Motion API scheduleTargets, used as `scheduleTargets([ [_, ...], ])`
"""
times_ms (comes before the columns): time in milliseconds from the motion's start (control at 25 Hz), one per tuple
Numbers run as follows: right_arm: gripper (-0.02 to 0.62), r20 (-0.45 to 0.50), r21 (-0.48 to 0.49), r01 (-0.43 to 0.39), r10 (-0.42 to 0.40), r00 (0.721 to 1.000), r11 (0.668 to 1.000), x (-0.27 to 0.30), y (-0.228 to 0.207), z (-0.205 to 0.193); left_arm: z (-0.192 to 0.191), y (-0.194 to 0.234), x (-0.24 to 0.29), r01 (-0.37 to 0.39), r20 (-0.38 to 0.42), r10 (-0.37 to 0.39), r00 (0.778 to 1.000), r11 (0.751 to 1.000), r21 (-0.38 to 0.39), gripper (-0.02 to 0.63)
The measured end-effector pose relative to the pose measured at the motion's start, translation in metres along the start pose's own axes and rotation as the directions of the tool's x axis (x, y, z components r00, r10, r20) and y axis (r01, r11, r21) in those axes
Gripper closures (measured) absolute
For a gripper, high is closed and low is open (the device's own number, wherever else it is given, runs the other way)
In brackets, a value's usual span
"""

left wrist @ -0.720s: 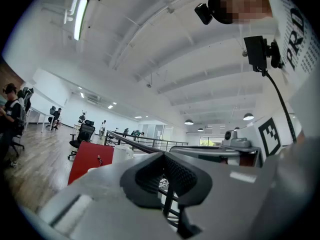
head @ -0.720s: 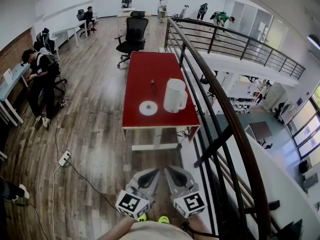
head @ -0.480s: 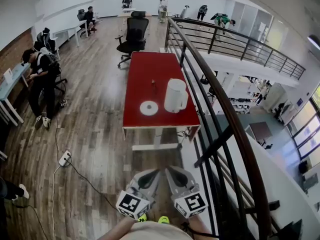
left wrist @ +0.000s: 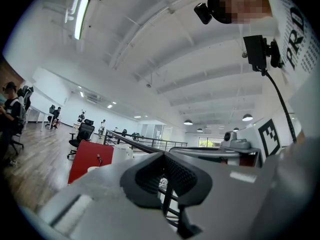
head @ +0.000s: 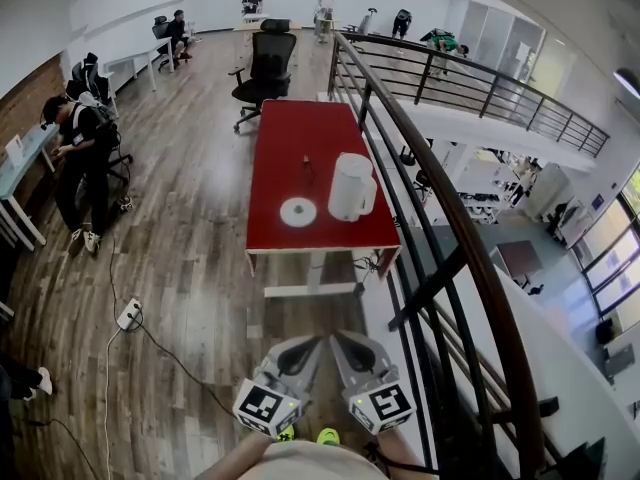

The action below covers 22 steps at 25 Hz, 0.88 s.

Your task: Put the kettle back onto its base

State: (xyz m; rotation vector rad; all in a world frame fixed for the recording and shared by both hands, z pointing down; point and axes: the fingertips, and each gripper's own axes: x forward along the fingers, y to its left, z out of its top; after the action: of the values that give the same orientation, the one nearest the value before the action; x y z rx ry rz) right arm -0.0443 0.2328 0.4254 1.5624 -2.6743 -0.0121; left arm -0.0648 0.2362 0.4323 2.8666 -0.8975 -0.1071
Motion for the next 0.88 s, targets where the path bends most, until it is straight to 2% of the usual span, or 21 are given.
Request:
scheduleTargets([
  [520, 0.592, -0.020, -0.004, 0.006, -0.006, 1.000, 1.000, 0.009, 0.015, -0.005, 0.005, 0.009, -0.009, -0.001, 0.016, 0.000, 1.000, 1.000, 0.011, 0.615],
  [880, 0.592, -0.023, -0.007, 0.042, -0.042, 0.999, 0.999, 0.023, 0.027, -0.008, 0.007, 0.023, -0.022, 0.031, 0.015, -0.031, 0.999, 0.999, 0.021, 0.615],
])
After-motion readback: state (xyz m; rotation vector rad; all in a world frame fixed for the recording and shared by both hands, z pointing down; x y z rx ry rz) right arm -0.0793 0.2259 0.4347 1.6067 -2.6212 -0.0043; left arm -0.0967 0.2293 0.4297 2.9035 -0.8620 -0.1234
